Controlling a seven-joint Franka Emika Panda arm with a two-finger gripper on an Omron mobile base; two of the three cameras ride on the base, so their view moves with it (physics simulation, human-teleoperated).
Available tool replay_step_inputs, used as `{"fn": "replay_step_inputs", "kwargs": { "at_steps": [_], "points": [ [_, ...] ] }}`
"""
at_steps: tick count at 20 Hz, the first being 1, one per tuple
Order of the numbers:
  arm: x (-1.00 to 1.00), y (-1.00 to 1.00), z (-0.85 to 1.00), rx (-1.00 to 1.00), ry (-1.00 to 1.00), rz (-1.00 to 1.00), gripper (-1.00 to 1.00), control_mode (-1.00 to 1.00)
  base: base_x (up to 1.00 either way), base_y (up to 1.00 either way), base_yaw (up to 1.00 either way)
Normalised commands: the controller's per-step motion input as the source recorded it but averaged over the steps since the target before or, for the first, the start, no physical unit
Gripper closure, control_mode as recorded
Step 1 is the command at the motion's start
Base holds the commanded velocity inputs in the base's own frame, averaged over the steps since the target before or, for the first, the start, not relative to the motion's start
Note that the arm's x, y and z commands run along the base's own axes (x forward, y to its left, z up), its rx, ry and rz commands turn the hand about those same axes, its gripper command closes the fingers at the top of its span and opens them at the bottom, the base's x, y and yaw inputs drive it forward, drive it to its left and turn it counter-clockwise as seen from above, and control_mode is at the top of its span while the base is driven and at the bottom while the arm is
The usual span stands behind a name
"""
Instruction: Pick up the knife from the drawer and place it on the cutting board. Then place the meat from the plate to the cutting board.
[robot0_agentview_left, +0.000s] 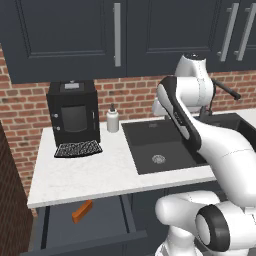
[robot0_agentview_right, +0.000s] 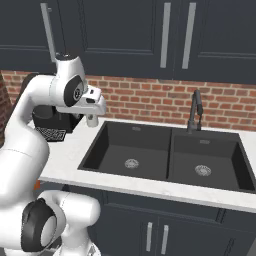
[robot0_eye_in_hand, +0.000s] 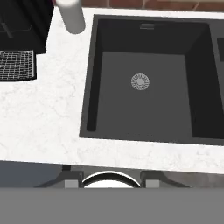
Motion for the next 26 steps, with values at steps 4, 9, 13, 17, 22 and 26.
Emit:
{"fn": "replay_step_inputs", "kwargs": {
  "at_steps": [4, 9, 13, 17, 22, 26],
  "points": [
    [-0.22, 0.17, 0.00, -0.03, -0.03, 0.00, -1.00, -1.00, 0.00, 0.00, 0.00],
    [-0.67, 0.36, 0.00, -0.05, -0.08, 0.00, -1.00, -1.00, 0.00, 0.00, 0.00],
    [-1.00, 0.31, 0.00, 0.06, 0.00, 0.00, -1.00, -1.00, 0.00, 0.00, 0.00],
    [-0.99, 0.06, 0.00, 0.18, 0.00, 0.00, -1.00, -1.00, 0.00, 0.00, 0.00],
    [-0.37, 0.00, 0.00, 0.15, 0.00, 0.00, -1.00, -1.00, 0.00, 0.00, 0.00],
    [0.00, 0.00, 0.00, 0.00, 0.00, 0.00, -1.00, -1.00, 0.00, 0.00, 0.00]
  ]
}}
